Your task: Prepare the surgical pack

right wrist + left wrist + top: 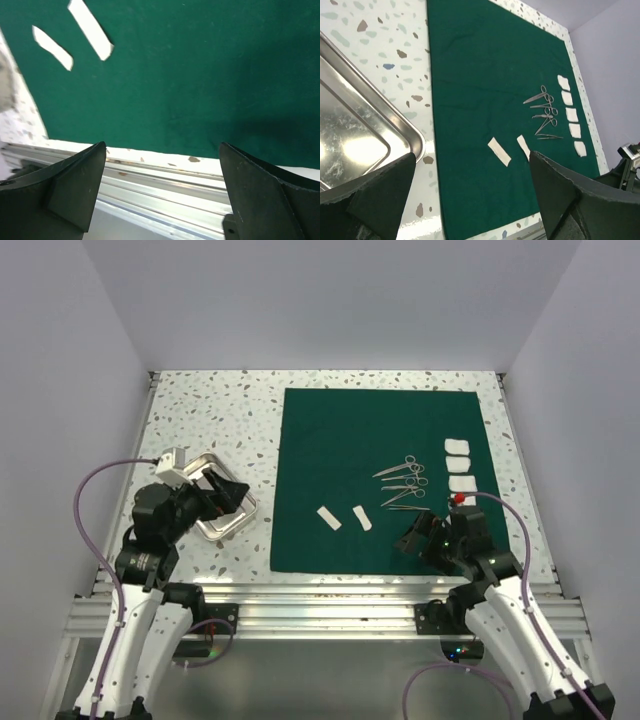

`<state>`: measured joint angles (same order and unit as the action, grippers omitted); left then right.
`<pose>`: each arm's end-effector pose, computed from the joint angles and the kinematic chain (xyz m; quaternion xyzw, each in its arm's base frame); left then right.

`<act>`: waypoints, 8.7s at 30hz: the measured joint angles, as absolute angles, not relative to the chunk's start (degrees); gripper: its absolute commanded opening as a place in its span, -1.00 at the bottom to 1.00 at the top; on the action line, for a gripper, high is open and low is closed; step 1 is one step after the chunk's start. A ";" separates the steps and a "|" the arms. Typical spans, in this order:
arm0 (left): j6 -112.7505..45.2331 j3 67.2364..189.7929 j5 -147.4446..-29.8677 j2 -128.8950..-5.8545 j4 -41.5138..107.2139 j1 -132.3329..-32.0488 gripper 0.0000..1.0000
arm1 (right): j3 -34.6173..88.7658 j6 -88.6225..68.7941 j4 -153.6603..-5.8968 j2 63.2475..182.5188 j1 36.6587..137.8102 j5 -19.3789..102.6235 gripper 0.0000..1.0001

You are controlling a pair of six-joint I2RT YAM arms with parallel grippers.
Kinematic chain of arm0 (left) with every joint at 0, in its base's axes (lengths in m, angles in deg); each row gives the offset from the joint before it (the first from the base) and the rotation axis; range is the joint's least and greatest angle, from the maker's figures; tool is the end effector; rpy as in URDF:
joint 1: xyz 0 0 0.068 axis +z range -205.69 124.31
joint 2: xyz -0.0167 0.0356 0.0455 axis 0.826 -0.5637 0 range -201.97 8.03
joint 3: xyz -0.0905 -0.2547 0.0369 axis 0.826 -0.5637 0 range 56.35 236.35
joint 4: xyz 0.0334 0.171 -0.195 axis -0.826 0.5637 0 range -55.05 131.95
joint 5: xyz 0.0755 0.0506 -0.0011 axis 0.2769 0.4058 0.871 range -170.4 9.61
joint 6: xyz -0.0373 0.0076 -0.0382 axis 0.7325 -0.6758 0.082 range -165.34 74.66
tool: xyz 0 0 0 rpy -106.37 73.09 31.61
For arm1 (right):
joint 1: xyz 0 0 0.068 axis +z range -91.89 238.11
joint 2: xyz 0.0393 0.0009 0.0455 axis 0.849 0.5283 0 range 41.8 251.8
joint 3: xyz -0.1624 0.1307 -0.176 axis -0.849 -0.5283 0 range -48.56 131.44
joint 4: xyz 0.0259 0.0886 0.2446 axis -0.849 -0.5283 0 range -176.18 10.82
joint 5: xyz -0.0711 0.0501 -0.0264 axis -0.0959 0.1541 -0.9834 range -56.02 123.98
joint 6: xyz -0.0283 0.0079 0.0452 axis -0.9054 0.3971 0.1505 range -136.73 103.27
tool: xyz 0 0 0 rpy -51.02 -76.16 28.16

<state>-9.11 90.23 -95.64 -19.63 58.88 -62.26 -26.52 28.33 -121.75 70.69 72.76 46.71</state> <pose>0.1246 -0.0238 0.2893 -0.1292 0.7937 -0.3131 0.5053 0.1044 0.0353 0.1888 0.2074 0.9096 0.2618 0.2472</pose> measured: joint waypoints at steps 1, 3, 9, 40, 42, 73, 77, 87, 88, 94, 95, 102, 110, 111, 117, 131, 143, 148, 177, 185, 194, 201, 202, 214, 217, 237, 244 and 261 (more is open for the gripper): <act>-9.24 90.23 -96.01 -20.39 59.05 -62.26 0.98 | -26.45 27.21 -121.40 72.39 72.78 46.60 0.97; -9.61 90.23 -96.75 -22.03 59.53 -62.26 0.99 | -26.12 25.36 -120.66 75.49 72.81 46.73 0.97; -10.05 90.19 -99.27 -25.68 59.73 -62.26 0.98 | -21.66 22.19 -117.38 85.11 77.66 44.90 0.98; -10.55 94.78 -109.32 -48.92 53.48 -70.22 0.75 | 9.83 15.61 -118.95 119.89 70.45 47.67 0.86; -10.79 95.74 -109.08 -50.23 55.53 -70.70 0.75 | 13.61 15.32 -121.47 121.11 68.00 47.13 0.84; -27.51 104.70 -106.81 -65.35 65.06 -75.77 0.72 | -1.16 14.23 -128.50 117.04 27.54 41.69 -0.01; -27.43 104.77 -106.79 -65.38 64.97 -76.90 0.72 | -4.31 15.28 -125.77 117.04 27.45 40.99 -0.08; -27.47 105.77 -106.66 -68.22 64.84 -80.31 0.72 | -5.08 16.37 -120.74 118.71 27.23 39.57 -0.10; -27.49 106.04 -106.59 -68.52 64.82 -80.47 0.72 | -5.08 16.50 -119.91 119.41 27.15 39.50 -0.10; -27.47 106.47 -106.42 -69.44 64.65 -80.53 0.72 | -5.08 16.68 -116.92 121.81 26.49 39.50 -0.13; -27.49 106.47 -106.35 -69.55 64.65 -80.53 0.72 | -5.08 16.70 -116.50 122.20 26.45 39.52 -0.13; -27.51 106.47 -105.69 -69.88 64.65 -80.53 0.73 | -5.21 16.94 -114.17 123.10 26.16 39.57 -0.27; -27.54 106.47 -105.54 -69.97 64.65 -80.53 0.73 | -5.93 17.07 -114.08 123.23 26.16 39.41 -0.20; -27.54 106.47 -105.50 -69.99 64.65 -80.53 0.73 | -5.93 17.07 -114.14 123.23 26.16 39.41 -0.21; -27.56 106.47 -105.48 -70.12 64.65 -80.53 0.73 | -6.93 17.05 -114.25 123.14 26.16 39.39 -0.19; -27.56 106.47 -105.41 -70.40 64.65 -80.53 0.74 | -7.83 17.84 -113.36 122.82 26.03 39.46 -0.20; -27.56 106.47 -105.04 -70.51 64.65 -80.53 0.74 | -7.28 19.72 -113.20 123.71 25.79 39.15 -0.27; -27.56 106.47 -104.91 -70.62 64.65 -80.53 0.75 | -7.06 19.72 -113.49 123.86 25.79 38.89 -0.32; -27.58 106.47 -104.60 -70.93 64.62 -80.53 0.75 | -4.62 19.02 -114.65 126.07 25.81 36.07 -0.39; -27.60 106.47 -104.60 -70.95 64.62 -80.51 0.76 | -4.53 19.11 -114.23 126.22 25.81 36.24 -0.42; -27.86 106.47 -104.60 -71.15 64.62 -80.53 0.76 | -4.33 19.26 -114.19 126.57 25.77 36.40 -0.53; -27.97 106.47 -104.58 -71.17 64.62 -80.51 0.76 | -3.57 19.30 -113.73 126.92 25.79 36.42 -0.67; -27.97 106.47 -104.58 -71.17 64.62 -80.51 0.76 | -3.48 19.30 -113.60 126.92 25.79 36.42 -0.67; -27.97 106.45 -104.58 -71.17 64.58 -80.51 0.76 | -1.93 19.32 -112.96 126.95 25.79 36.46 -0.67; -27.97 106.37 -104.58 -71.17 64.56 -80.53 0.76 | -1.95 19.35 -112.48 126.95 25.79 36.46 -0.56; -27.97 106.32 -104.58 -71.17 64.52 -80.51 0.76 | -4.00 21.64 -109.62 127.47 28.00 36.68 -0.54; -27.97 106.32 -104.58 -71.17 64.52 -80.51 0.77 | -4.00 21.71 -110.27 127.21 28.13 36.40 -0.88; -27.97 106.32 -104.60 -71.17 64.47 -80.51 0.77 | 4.17 20.99 -120.26 117.81 28.61 36.37 -1.00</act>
